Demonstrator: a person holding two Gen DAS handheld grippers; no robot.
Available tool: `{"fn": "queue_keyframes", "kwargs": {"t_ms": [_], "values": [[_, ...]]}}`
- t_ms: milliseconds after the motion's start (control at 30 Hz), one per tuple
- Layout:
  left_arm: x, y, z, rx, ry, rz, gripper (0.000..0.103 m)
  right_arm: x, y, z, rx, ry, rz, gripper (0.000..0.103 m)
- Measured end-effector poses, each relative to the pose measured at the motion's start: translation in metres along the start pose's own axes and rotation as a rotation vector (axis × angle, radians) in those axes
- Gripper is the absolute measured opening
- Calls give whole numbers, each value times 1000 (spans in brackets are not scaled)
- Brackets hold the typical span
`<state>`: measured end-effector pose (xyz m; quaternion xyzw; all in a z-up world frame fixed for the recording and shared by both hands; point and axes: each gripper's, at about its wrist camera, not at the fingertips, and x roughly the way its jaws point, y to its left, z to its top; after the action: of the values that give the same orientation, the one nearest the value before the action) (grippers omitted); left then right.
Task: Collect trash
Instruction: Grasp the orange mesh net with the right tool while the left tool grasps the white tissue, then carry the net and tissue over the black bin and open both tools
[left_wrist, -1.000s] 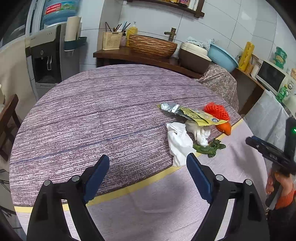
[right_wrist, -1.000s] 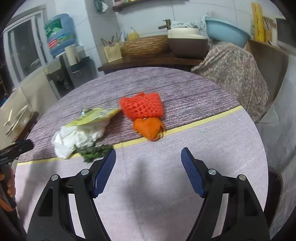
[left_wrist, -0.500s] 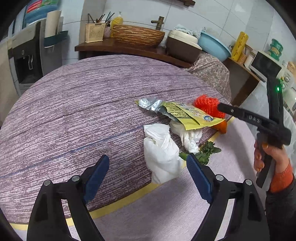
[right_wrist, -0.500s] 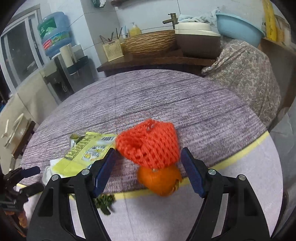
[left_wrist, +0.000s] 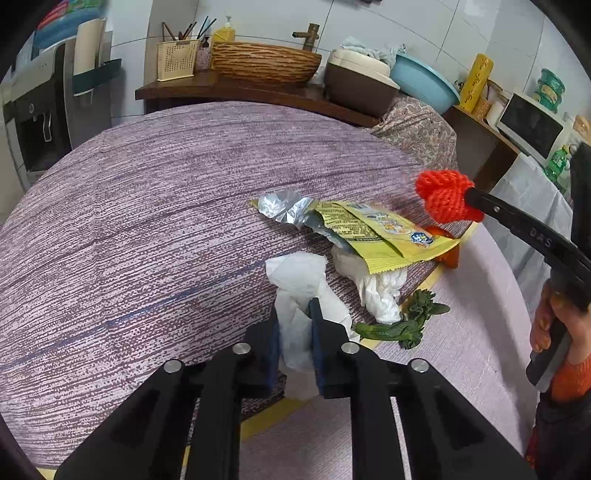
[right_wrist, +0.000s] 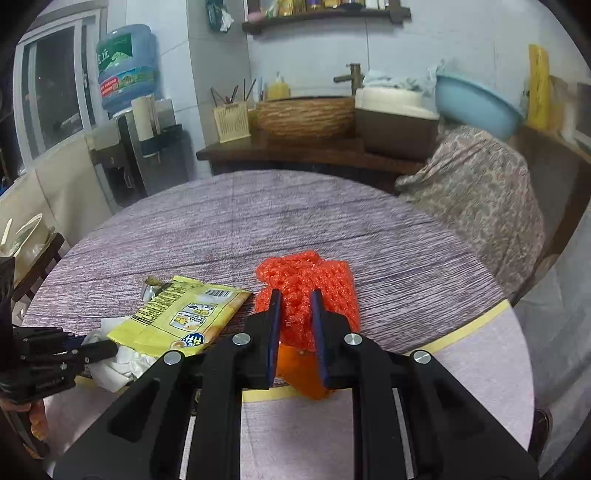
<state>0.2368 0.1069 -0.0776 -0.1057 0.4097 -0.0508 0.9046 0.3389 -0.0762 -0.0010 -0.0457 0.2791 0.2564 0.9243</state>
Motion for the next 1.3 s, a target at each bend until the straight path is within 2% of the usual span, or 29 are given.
{"fn": "queue_keyframes", "kwargs": {"t_ms": [133, 433, 533, 700, 833, 967, 1100, 1233, 1300], "values": [[-15, 3, -1, -24, -39, -2, 12, -25, -3, -5, -7, -43, 3, 17], [-68, 4, -20, -69, -138, 7, 12, -81, 3, -33, 1, -104, 87, 17], [-82, -7, -30, -62, -151, -10, 12, -103, 4, -49, 3, -123, 124, 17], [-87, -34, -37, -45, -155, -38, 12, -132, 2, -78, -16, -146, 108, 17], [-76, -75, -39, 22, -127, -84, 12, -154, -17, -100, 24, -157, 95, 17], [-63, -121, -41, 92, -100, -165, 12, -181, -49, -122, 50, -175, -7, 17], [-45, -180, -40, 174, -68, -261, 12, -209, -100, -146, 118, -185, -128, 17], [-23, -241, -37, 248, -19, -347, 12, -225, -149, -173, 185, -159, -257, 17], [-14, -267, -37, 286, -11, -364, 12, -226, -172, -188, 218, -138, -310, 17]]}}
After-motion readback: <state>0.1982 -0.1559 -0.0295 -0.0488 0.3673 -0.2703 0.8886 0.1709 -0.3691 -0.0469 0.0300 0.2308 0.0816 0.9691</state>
